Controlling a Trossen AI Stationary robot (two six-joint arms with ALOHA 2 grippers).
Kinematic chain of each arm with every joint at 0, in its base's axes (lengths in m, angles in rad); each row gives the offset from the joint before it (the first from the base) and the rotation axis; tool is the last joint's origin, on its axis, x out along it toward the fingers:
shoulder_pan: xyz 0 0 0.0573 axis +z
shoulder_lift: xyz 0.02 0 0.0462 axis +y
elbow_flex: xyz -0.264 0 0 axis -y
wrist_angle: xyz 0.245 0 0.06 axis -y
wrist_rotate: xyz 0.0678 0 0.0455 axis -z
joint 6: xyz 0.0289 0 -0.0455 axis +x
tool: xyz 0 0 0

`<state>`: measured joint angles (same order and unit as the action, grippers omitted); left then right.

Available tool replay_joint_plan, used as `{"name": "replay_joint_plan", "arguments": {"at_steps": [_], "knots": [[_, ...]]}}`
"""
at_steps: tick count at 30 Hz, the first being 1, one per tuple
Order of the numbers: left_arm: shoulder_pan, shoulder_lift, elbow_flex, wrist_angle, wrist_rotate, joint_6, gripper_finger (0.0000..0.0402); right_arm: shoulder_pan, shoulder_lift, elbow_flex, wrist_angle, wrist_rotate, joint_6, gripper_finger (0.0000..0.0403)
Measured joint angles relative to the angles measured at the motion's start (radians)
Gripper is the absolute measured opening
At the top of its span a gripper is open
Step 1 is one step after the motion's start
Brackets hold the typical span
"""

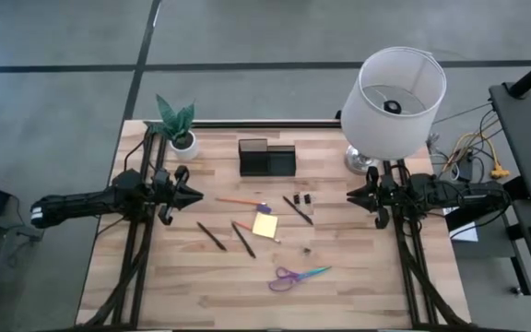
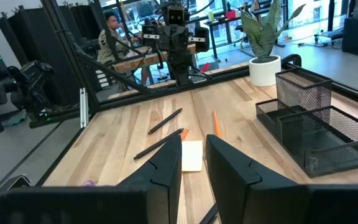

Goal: Pick and place office supplies into organizer

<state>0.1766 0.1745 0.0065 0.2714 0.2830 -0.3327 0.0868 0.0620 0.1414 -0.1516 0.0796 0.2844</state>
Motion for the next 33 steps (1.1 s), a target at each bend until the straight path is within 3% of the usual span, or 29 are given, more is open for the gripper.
{"name": "replay_joint_plan", "arguments": {"at_steps": [26,30,33], "knots": [[0.000,0.000,0.000,0.000,0.000,0.000,0.0020,0.000,0.000,0.000,0.003,0.002,0.003,0.0068],[0.000,0.000,0.000,0.000,0.000,0.000,0.0020,0.000,0.006,0.000,0.066,0.077,0.004,0.0068],[0.000,0.000,0.000,0.000,0.000,0.000,0.0020,0.000,0.004,0.012,0.094,0.074,0.106,0.0068]]}}
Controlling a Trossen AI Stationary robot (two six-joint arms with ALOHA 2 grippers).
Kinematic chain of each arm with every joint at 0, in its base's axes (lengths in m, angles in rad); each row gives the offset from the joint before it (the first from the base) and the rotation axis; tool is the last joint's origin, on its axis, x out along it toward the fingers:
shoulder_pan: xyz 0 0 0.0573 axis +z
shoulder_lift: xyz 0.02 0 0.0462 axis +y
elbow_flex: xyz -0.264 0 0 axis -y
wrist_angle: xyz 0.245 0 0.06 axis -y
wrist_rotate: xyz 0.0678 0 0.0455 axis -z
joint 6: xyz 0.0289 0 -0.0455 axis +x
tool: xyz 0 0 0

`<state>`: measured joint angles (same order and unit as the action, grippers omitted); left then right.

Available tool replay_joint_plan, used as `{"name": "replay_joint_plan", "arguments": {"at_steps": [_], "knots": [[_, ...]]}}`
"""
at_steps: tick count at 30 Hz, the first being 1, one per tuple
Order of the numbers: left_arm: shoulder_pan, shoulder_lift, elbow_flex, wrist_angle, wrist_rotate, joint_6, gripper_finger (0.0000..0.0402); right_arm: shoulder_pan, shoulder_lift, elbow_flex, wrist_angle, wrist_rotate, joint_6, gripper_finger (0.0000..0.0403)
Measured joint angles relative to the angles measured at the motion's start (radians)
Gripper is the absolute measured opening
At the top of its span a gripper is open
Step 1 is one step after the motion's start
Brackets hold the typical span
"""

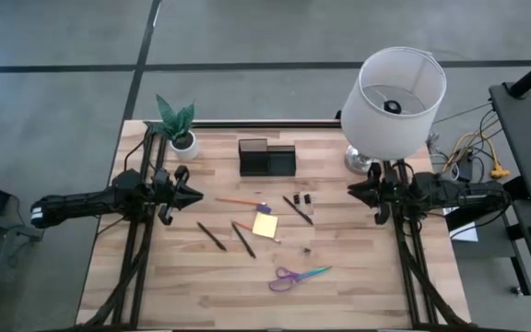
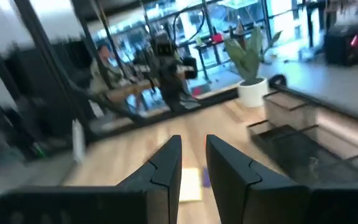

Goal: Pick and place office supplies into organizer
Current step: Put the bottom black binder clip into the black desk organizer

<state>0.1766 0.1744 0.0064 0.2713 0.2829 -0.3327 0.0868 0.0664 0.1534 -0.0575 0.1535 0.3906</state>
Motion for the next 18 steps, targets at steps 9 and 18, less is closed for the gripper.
{"name": "replay_joint_plan", "arguments": {"at_steps": [9,18], "knots": [[0.000,0.000,0.000,0.000,0.000,0.000,0.0020,0.001,0.011,0.027,0.020,0.105,0.270,0.0068],[0.000,0.000,0.000,0.000,0.000,0.000,0.0020,0.017,0.137,0.036,0.291,-0.083,0.466,0.0068]]}}
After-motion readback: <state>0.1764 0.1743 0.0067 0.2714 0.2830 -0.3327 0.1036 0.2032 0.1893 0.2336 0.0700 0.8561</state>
